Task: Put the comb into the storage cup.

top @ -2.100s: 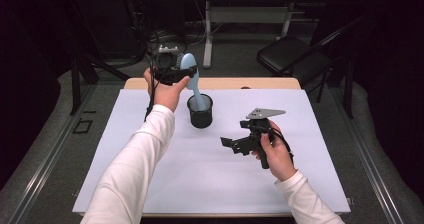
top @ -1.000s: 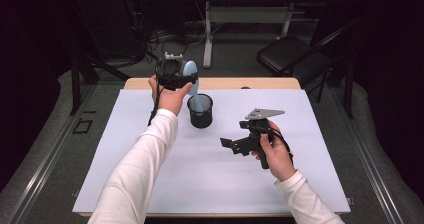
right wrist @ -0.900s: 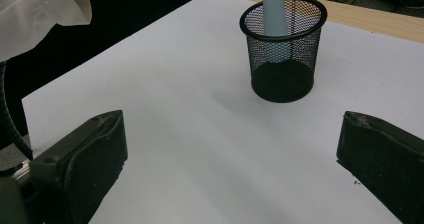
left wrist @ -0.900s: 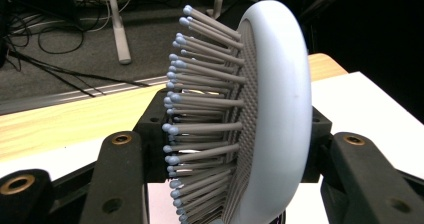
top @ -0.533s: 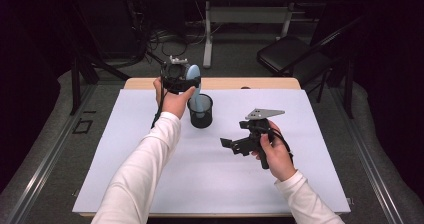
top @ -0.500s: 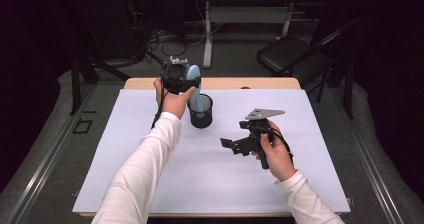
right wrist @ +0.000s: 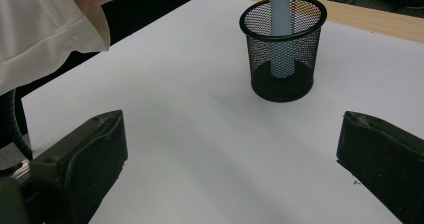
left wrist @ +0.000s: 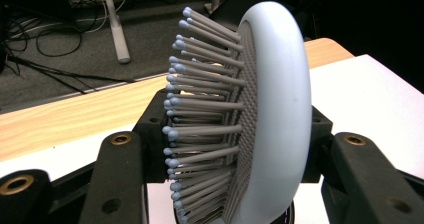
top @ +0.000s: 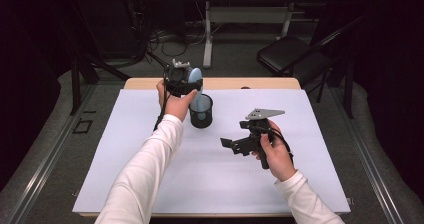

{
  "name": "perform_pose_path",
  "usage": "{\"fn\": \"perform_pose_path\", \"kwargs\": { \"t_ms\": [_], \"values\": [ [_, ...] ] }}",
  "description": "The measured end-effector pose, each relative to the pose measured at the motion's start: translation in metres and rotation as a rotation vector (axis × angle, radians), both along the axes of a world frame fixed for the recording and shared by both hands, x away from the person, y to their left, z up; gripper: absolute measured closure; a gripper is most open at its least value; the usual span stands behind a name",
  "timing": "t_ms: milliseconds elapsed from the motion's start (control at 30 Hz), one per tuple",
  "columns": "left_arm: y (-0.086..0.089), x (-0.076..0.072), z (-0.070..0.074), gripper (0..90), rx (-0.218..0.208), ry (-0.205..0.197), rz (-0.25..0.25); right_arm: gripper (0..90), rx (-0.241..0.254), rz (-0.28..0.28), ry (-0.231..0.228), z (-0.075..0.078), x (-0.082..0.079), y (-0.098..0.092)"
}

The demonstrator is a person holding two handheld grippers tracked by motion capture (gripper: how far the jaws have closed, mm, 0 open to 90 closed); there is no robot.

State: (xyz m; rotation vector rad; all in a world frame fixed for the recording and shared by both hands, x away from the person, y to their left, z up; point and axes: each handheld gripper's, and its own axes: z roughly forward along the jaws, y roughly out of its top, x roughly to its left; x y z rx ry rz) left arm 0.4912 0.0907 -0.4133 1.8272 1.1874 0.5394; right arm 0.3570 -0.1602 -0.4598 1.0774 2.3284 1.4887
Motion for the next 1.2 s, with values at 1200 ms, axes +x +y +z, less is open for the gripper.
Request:
{"fn": "perform_pose_path", "kwargs": {
  "t_ms": [1200],
  "values": [
    [-0.0017,0.0002,-0.0081,45.8,0.002,0.004,-0.019,0.0,-0.006,0.005,-0.001,-0.0014,0.0004,0.0012]
  ]
}}
